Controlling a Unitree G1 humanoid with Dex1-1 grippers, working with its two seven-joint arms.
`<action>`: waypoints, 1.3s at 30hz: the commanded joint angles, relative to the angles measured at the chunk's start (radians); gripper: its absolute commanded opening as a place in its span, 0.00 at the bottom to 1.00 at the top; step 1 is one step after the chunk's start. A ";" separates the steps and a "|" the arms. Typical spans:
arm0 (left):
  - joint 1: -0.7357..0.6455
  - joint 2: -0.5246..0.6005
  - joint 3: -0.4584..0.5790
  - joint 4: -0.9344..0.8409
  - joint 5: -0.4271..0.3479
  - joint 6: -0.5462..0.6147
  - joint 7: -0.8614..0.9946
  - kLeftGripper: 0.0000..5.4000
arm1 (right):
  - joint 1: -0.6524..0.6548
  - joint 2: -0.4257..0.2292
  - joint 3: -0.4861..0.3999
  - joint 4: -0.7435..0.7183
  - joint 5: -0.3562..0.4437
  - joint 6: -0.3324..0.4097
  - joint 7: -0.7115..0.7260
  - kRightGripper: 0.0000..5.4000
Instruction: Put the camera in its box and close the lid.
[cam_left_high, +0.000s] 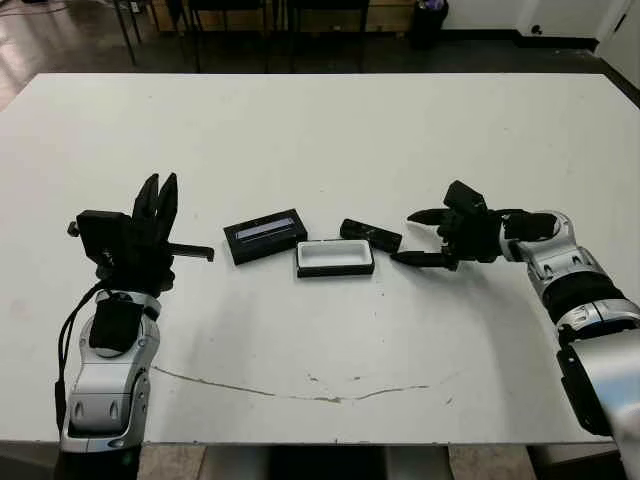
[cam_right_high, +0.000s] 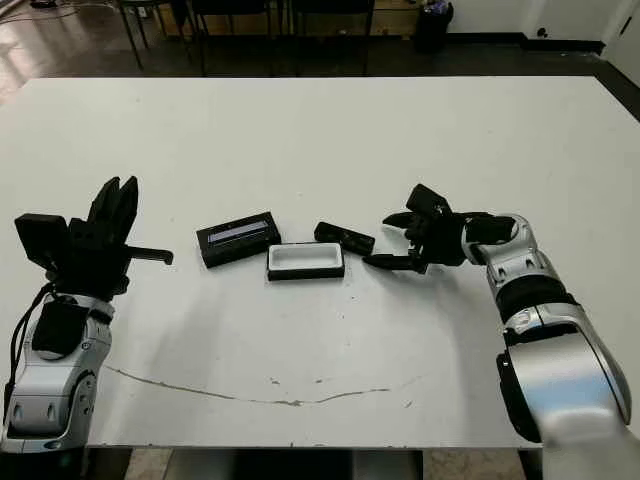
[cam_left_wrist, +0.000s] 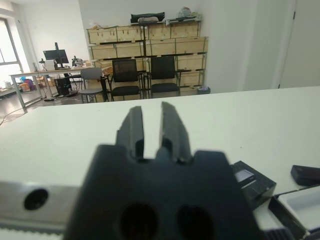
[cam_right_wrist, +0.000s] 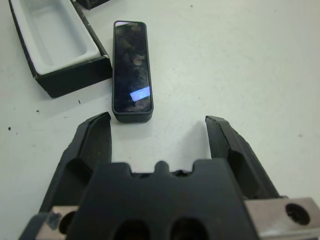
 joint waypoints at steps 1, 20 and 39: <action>0.017 0.011 0.007 0.005 -0.004 0.022 -0.003 0.00 | 0.119 0.047 0.035 0.046 -0.053 0.022 0.014 0.60; 0.024 0.013 0.016 -0.001 -0.008 0.030 -0.009 0.00 | 0.144 0.103 0.000 0.093 -0.016 0.033 0.009 0.60; 0.028 0.025 0.028 -0.006 -0.006 0.034 -0.020 0.00 | 0.186 0.085 -0.091 0.118 0.018 -0.001 -0.012 0.60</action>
